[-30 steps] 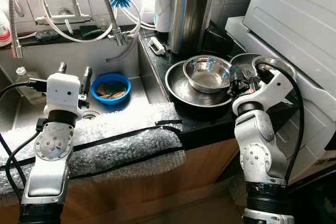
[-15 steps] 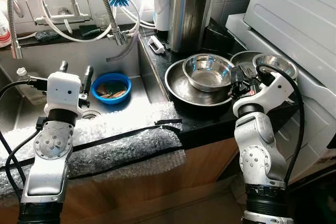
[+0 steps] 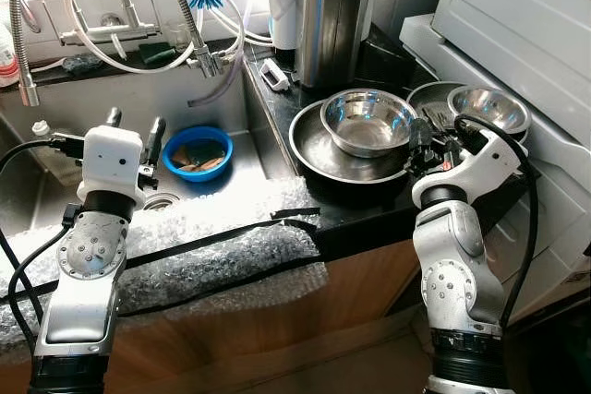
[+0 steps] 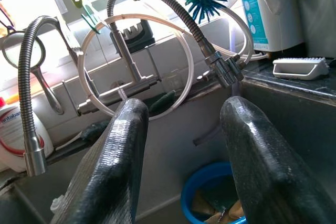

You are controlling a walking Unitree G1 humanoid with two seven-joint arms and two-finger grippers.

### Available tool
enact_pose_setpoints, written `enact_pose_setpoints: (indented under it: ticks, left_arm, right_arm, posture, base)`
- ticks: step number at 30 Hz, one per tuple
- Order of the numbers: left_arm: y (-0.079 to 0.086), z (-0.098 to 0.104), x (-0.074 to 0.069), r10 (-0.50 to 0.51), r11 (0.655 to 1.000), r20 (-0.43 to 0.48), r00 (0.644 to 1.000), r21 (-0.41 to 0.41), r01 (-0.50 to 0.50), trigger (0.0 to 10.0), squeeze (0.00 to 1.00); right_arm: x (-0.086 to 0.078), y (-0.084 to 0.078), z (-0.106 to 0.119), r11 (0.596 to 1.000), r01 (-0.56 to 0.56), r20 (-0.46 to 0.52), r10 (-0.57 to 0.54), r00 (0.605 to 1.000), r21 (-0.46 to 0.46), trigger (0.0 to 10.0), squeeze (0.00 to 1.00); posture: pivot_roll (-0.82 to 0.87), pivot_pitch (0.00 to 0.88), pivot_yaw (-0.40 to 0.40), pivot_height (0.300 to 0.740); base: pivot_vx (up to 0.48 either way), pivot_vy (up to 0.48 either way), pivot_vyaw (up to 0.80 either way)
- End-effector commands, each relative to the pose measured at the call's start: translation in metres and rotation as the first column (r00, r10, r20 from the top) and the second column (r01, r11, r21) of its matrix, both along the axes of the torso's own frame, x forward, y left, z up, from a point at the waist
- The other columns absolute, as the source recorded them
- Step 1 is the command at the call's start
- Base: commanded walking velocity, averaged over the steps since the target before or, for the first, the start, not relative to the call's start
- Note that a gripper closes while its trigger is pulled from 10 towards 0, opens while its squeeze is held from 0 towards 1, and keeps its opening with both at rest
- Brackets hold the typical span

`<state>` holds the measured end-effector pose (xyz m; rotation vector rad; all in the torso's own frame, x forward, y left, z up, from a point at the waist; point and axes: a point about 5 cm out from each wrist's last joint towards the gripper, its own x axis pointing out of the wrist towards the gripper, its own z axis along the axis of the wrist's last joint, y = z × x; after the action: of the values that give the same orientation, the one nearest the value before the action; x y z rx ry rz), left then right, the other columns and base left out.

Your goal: Kitchen organization

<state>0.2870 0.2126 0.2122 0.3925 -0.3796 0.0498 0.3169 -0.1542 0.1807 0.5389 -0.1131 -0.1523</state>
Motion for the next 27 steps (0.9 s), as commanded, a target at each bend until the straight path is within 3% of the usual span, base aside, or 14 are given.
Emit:
enact_pose_setpoints:
  ticks: [1, 17, 27]
  left_arm:
    - [0.001, 0.006, 0.001, -0.01, 1.0, 0.011, 1.0, -0.002, 0.01, 10.0, 0.0]
    - [0.006, 0.007, -0.001, 0.02, 1.0, 0.02, 1.0, 0.001, -0.02, 10.0, 0.0]
    - [0.004, 0.003, -0.005, 0.055, 0.998, 0.041, 0.998, -0.025, -0.054, 10.0, 0.0]
  right_arm:
    - [-0.002, 0.0, 0.006, 1.0, 0.01, 0.027, -0.009, 1.0, -0.006, 10.0, 0.0]
    - [-0.001, 0.002, 0.007, 1.0, -0.011, 0.022, 0.011, 1.0, -0.01, 10.0, 0.0]
    - [0.012, 0.003, 0.018, 0.994, -0.089, 0.045, 0.092, 0.995, -0.06, 10.0, 0.0]
  posture:
    - [-0.08, 0.048, 0.032, 0.727]
    - [-0.06, 0.044, 0.011, 0.727]
    - [-0.05, 0.0, -0.053, 0.727]
  base:
    - [0.0, 0.0, 0.0]
    - [0.0, 0.0, 0.0]
    - [0.0, 0.0, 0.0]
